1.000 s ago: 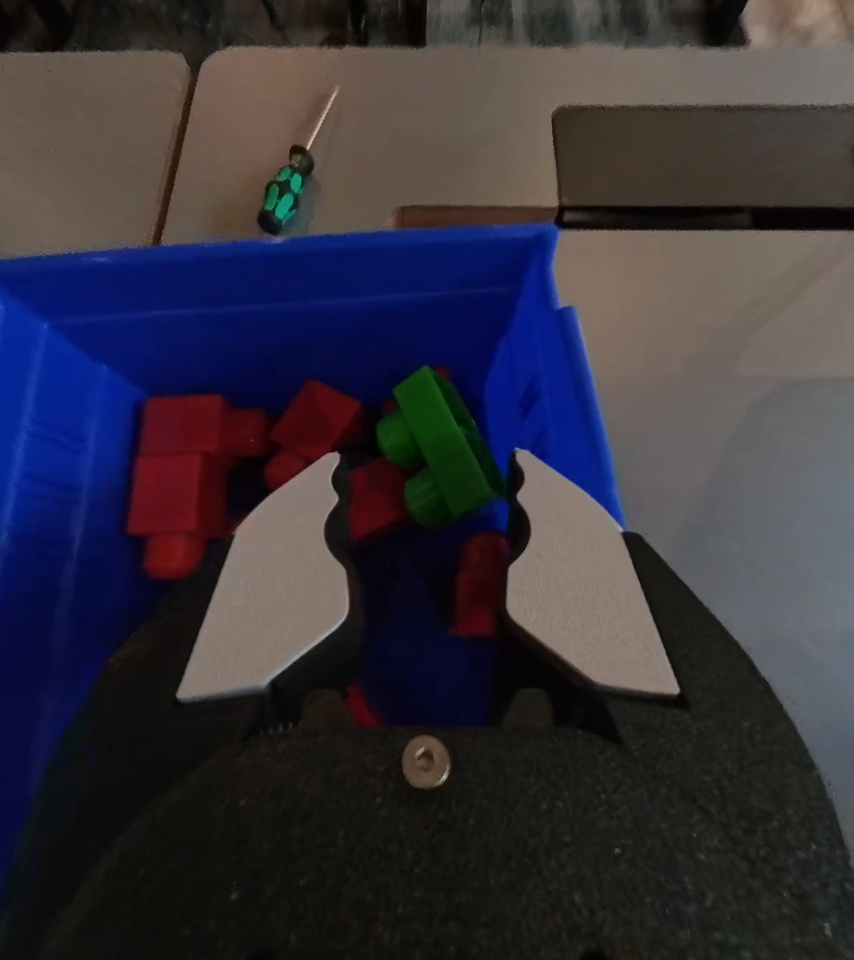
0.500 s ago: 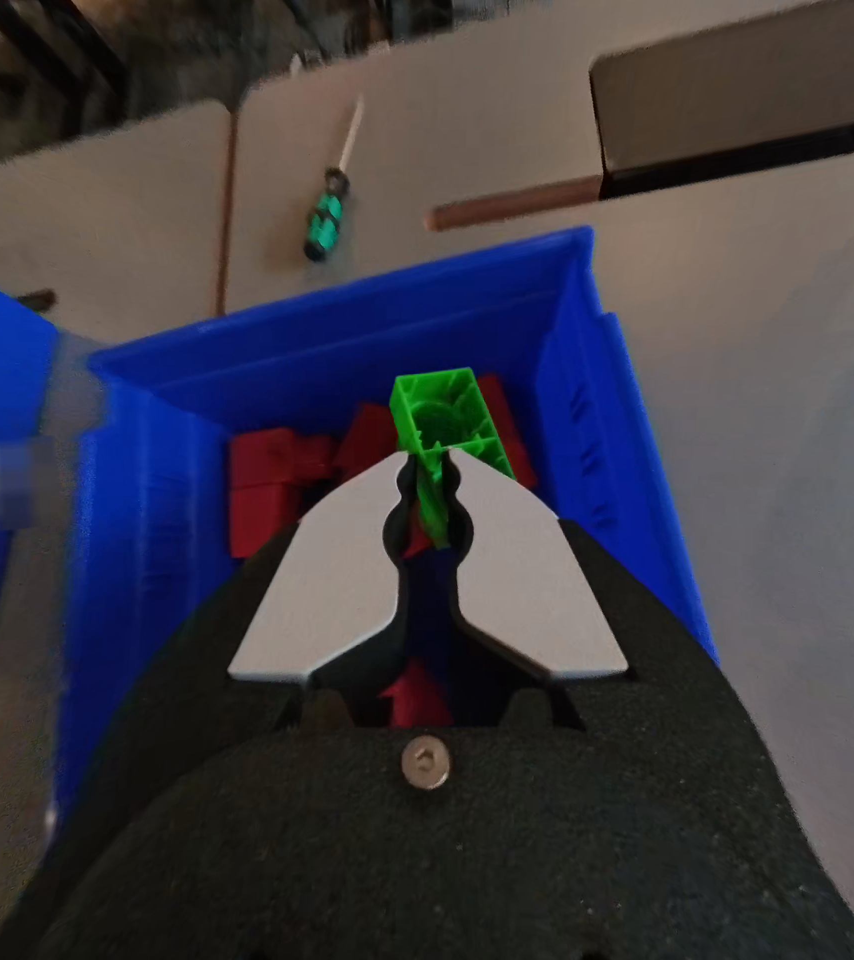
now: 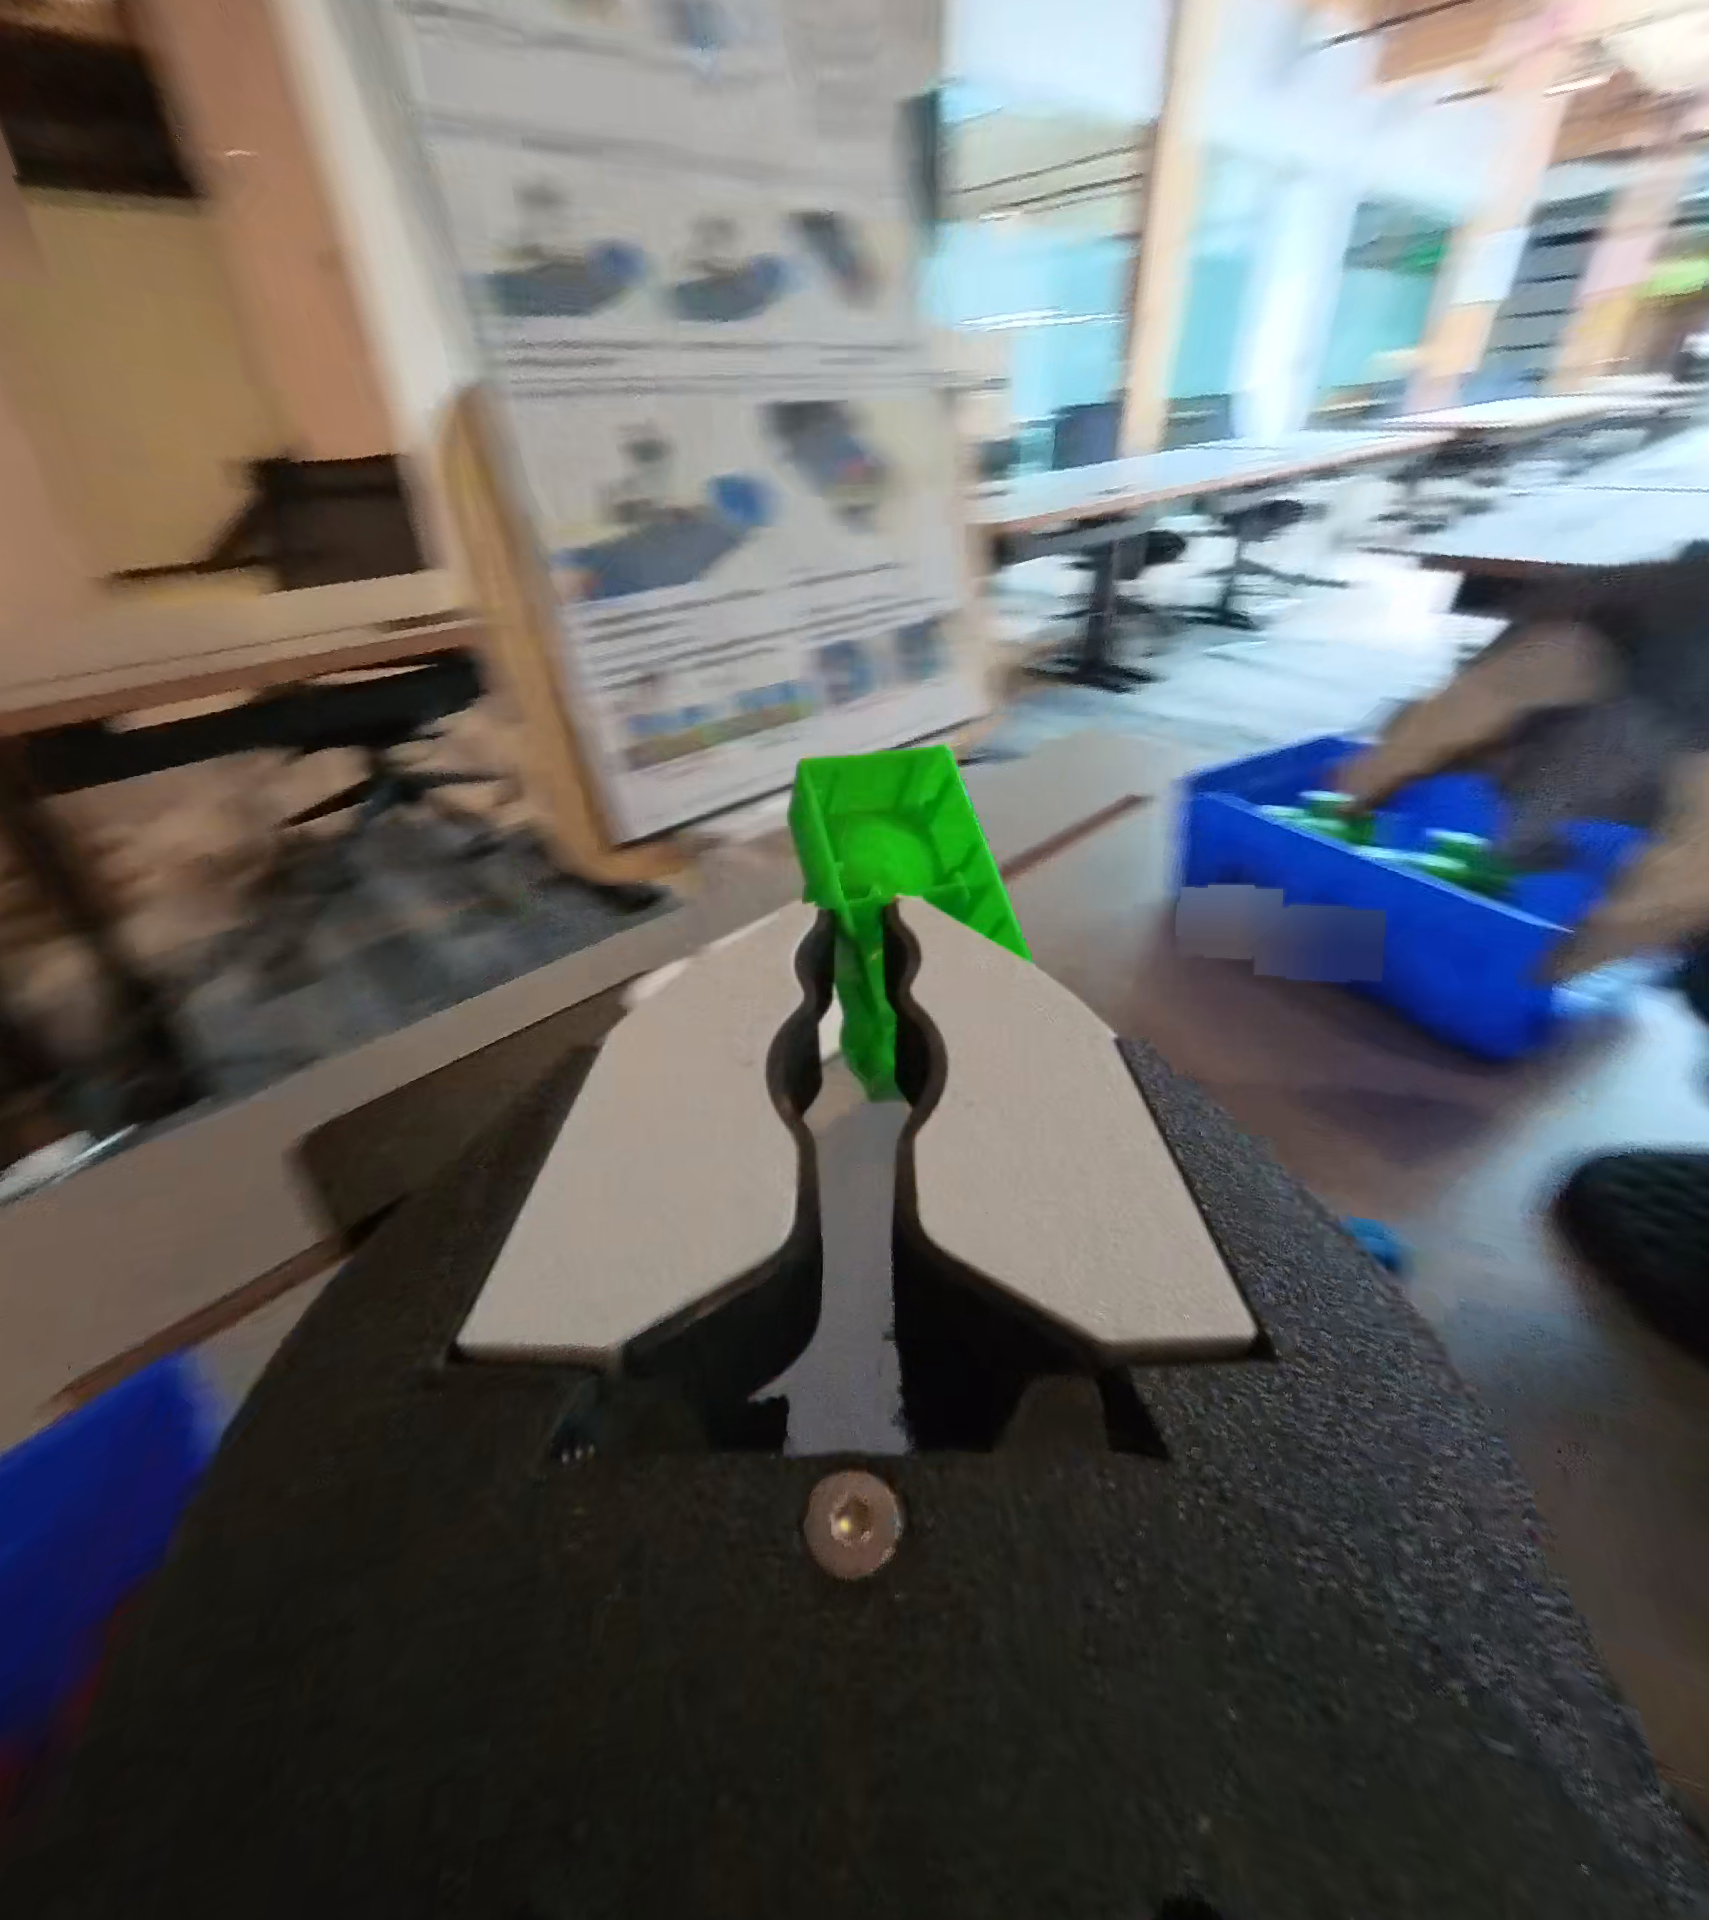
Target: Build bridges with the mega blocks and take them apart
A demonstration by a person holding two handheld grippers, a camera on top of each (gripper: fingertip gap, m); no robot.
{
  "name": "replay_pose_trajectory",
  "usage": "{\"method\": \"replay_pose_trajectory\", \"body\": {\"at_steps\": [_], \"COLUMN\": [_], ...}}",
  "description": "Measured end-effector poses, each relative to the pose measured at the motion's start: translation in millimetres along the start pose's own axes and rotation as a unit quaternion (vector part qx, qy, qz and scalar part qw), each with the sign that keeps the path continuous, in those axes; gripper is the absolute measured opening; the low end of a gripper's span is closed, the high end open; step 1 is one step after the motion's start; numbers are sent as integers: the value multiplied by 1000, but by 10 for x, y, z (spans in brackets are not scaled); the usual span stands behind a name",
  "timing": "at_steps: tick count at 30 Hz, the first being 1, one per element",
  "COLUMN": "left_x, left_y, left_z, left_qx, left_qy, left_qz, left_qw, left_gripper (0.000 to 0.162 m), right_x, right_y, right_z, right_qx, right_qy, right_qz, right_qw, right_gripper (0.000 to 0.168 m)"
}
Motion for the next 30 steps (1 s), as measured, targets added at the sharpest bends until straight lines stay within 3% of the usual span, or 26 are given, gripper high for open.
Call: {"method": "replay_pose_trajectory", "body": {"at_steps": [6, 11, 16, 18, 21, 24, 26, 30], "left_x": [-982, -1230, -1313, -1321, -1312, -1240, -1177, -1184], "left_y": [-6, 93, 174, 199, 151, 119, 85, 1], "left_z": [-223, -357, -424, -444, -424, -410, -394, -292], "left_qx": [7, 33, 51, 57, 30, 5, 4, -12], "left_qy": [273, 345, 365, 361, 355, 305, 272, 289], "left_qz": [-4, -1, -2, -9, -23, -75, -85, -73], "left_qw": [962, 938, 930, 931, 934, 949, 959, 955], "left_gripper": [9, 8, 8, 8, 9, 40, 52, 69], "right_x": [-95, -9, 62, 54, 46, -8, -61, -103], "right_y": [-51, -123, -191, -206, -263, -290, -311, -333], "right_z": [-54, -13, -50, -61, -39, 27, 80, 140], "right_qx": [-87, -157, -187, -195, -213, -212, -220, -233], "right_qy": [13, -38, -68, -62, -55, -57, -52, -40], "right_qz": [18, 16, 5, 8, 8, -39, -71, -80], "right_qw": [996, 987, 980, 979, 976, 975, 972, 968], "right_gripper": [75, 70, 60, 41, 39, 38, 38, 38]}}
Point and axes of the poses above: each gripper's, where its closed fingertips meet, z back along the fingers, y out of its underside, x = y × z across the jaws, the point moved 4 cm from there along z, back along the fingers, and after that the axes turned 4 degrees about z, right-handed, at the moved point
